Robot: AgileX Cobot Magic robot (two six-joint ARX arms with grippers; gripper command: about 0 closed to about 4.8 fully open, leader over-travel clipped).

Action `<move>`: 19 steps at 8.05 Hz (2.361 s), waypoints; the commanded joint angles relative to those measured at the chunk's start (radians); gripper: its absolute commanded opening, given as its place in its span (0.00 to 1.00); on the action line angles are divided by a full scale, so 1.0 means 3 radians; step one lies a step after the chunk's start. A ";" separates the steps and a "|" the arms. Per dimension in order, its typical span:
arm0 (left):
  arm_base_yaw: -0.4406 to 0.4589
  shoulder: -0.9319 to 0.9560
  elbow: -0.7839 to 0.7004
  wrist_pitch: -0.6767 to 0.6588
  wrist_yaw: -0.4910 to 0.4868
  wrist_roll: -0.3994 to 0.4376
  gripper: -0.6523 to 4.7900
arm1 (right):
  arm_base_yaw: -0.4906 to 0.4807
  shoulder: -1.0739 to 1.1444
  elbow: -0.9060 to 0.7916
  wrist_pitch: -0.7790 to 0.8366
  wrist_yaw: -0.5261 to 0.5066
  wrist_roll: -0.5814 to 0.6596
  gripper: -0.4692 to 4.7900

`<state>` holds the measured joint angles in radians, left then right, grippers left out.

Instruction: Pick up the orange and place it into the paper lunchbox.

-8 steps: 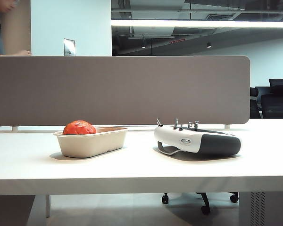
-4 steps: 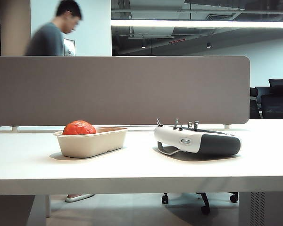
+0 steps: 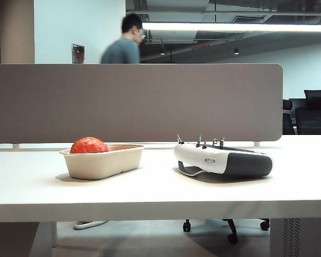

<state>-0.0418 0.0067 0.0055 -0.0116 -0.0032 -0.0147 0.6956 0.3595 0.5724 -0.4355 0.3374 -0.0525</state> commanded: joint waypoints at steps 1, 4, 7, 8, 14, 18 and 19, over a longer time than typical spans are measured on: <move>-0.0005 -0.0011 -0.0006 0.0046 -0.0014 0.0125 0.11 | 0.0001 -0.0003 0.0006 0.0043 0.0003 0.0010 0.08; -0.0003 -0.0011 -0.0006 0.0039 0.0001 0.0023 0.11 | 0.0001 -0.0004 0.0006 0.0043 0.0003 0.0010 0.08; -0.0003 -0.0011 -0.0006 0.0039 0.0000 0.0023 0.11 | 0.0001 -0.0008 -0.0001 0.0050 0.0003 0.0010 0.08; -0.0003 -0.0011 -0.0006 0.0039 -0.0001 0.0023 0.11 | -0.0891 -0.0403 -0.0753 0.0650 -0.0051 0.0010 0.08; -0.0003 -0.0011 -0.0006 0.0019 0.0000 0.0023 0.11 | -0.2120 -0.1190 -0.1895 0.1615 -0.0730 0.0022 0.08; -0.0003 -0.0011 -0.0006 0.0019 0.0000 0.0023 0.11 | -0.2176 -0.1190 -0.1893 0.1616 -0.0759 0.0020 0.08; -0.0003 -0.0011 -0.0006 0.0019 0.0000 0.0023 0.11 | -0.2176 -0.1190 -0.1893 0.1615 -0.0759 0.0020 0.08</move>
<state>-0.0410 0.0067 0.0055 -0.0132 -0.0036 -0.0013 0.0429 0.0029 0.0067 0.0326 0.1081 -0.0490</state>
